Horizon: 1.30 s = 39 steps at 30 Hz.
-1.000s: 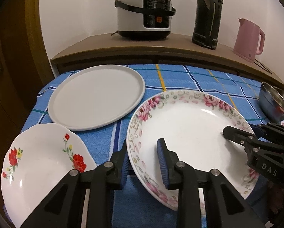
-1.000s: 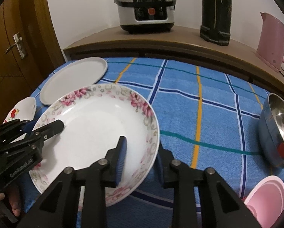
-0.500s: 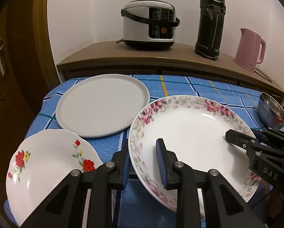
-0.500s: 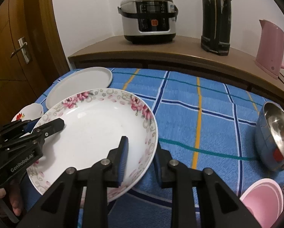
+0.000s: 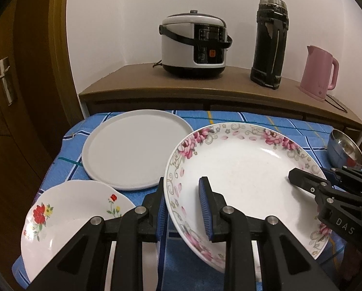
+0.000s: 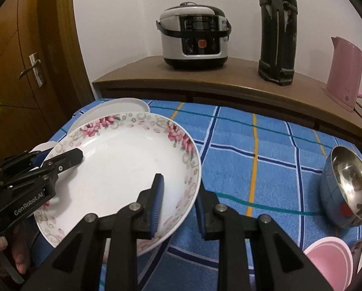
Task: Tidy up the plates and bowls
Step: 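Lift the pink-floral plate off the cloth with both grippers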
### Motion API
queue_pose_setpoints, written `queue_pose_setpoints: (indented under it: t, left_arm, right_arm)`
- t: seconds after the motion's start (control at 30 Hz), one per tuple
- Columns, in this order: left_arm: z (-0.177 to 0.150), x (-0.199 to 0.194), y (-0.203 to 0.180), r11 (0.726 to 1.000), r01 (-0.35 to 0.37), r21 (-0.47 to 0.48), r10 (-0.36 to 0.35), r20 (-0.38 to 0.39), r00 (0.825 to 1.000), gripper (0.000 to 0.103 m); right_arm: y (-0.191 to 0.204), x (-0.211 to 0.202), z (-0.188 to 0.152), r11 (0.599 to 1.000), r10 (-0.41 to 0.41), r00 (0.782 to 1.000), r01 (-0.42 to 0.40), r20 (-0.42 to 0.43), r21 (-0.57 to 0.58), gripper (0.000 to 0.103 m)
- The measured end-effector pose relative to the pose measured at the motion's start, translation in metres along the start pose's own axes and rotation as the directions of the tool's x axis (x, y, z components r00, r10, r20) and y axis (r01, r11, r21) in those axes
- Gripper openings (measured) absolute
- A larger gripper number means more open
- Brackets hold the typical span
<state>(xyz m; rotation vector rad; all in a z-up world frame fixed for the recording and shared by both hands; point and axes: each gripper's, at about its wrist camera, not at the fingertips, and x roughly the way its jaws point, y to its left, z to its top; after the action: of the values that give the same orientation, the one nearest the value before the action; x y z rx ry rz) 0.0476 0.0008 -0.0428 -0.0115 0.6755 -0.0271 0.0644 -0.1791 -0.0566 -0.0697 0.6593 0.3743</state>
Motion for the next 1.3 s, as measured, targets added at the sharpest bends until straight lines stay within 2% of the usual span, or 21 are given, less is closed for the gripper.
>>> queue_pose_setpoints:
  t: [0.47,1.3]
  left_arm:
    - [0.007,-0.009,-0.001,1.000,-0.004,0.004,0.004,0.031,1.000,0.028]
    - [0.041,-0.036,0.012,0.998,-0.053,0.014,0.051,0.136,0.989,0.028]
  right_arm:
    - [0.002,-0.009,0.002,1.000,-0.007,0.999,0.007,0.050,-0.009,0.024]
    - [0.018,-0.028,0.038,0.999,0.005,0.987,0.001,0.162,-0.039,0.024]
